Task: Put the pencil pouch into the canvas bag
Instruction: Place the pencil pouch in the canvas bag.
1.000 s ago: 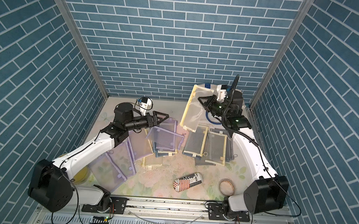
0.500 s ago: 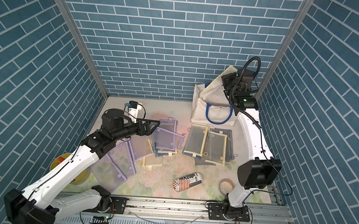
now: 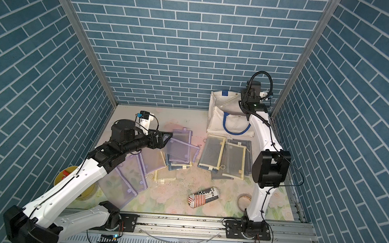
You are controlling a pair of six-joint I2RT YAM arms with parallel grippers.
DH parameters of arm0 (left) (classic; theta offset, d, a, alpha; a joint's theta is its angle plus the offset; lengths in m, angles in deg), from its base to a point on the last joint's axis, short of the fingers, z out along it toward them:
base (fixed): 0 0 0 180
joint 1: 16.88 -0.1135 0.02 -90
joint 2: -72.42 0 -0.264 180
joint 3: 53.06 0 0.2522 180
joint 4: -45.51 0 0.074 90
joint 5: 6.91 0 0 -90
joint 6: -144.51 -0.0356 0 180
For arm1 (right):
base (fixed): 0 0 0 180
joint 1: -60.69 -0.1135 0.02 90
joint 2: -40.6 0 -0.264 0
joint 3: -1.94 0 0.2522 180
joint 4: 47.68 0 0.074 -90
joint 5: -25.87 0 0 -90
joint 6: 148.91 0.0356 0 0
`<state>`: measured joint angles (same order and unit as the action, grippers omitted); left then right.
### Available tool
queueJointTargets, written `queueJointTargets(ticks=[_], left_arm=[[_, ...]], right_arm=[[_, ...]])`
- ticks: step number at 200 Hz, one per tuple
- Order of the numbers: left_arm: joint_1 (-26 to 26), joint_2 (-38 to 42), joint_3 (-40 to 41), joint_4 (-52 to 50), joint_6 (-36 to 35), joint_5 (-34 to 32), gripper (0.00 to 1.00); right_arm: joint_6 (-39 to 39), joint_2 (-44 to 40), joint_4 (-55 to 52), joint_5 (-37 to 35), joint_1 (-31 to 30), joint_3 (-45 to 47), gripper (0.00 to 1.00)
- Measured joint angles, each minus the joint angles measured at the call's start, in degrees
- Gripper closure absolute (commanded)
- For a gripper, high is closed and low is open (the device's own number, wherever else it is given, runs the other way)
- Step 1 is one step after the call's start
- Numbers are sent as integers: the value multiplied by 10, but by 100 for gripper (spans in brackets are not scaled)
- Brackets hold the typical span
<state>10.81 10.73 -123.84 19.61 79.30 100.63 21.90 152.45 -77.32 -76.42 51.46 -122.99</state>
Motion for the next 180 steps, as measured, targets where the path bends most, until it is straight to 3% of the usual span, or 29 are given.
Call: queueJointTargets(ticks=[68, 130, 168, 180], left_arm=[[0, -37, -18, 0, -13, 1, 1], [1, -67, -47, 0, -17, 3, 1], [1, -71, -47, -1, -17, 3, 1], [1, -73, -47, -4, -16, 5, 1]], right_arm=[[17, 11, 0, 1, 0, 26, 99], [23, 12, -15, 18, 0, 52, 68], [-12, 12, -38, 31, 0, 51, 36], [-34, 12, -60, 34, 0, 39, 32]])
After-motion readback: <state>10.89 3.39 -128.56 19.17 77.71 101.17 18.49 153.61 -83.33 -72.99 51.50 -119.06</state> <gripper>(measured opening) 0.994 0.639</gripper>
